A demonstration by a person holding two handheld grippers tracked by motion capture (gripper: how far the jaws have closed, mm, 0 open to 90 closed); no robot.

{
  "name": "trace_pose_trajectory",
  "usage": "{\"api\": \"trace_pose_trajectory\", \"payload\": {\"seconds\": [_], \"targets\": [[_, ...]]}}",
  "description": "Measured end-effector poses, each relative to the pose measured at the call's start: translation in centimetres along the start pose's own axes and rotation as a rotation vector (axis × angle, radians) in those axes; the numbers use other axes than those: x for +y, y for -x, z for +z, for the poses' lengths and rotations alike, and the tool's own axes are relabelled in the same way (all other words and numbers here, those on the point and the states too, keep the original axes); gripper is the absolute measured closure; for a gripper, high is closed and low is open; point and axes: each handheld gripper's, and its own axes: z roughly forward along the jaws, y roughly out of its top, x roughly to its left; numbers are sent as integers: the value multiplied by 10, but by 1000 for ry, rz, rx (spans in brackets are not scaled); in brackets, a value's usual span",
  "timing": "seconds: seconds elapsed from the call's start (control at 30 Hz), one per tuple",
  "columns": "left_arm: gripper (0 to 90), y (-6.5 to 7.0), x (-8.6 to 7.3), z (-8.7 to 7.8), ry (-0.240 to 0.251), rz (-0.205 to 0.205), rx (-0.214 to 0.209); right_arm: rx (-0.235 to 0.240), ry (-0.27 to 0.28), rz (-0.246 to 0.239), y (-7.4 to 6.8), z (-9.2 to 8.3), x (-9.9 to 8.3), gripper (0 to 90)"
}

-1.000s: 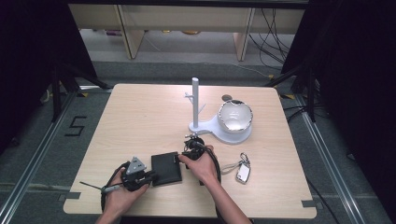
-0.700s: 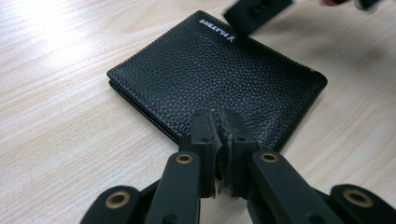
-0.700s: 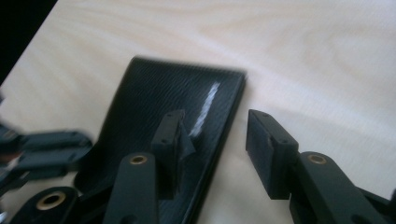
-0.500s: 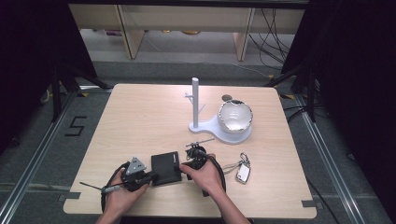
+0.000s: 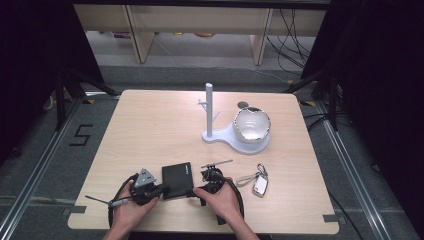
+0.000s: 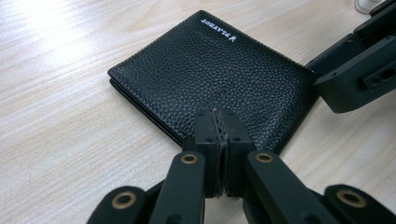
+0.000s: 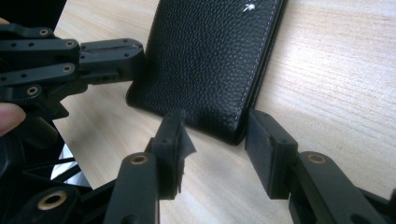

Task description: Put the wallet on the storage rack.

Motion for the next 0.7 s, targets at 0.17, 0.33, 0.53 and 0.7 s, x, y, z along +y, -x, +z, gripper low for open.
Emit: {"api": "trace_pose_trajectory", "payload": {"seconds": [0.17, 0.33, 0.53, 0.7], "targets": [[887, 0, 0, 0, -1, 1, -9, 1, 14, 25, 2, 1, 0, 589], [894, 1, 0, 1, 2, -2, -2, -28, 23, 10, 0, 2, 0, 616], [895, 4, -1, 0, 2, 20, 18, -75, 22, 13, -6, 4, 2, 616], [895, 4, 0, 1, 0, 18, 17, -68, 15, -14, -4, 3, 2, 642]]}}
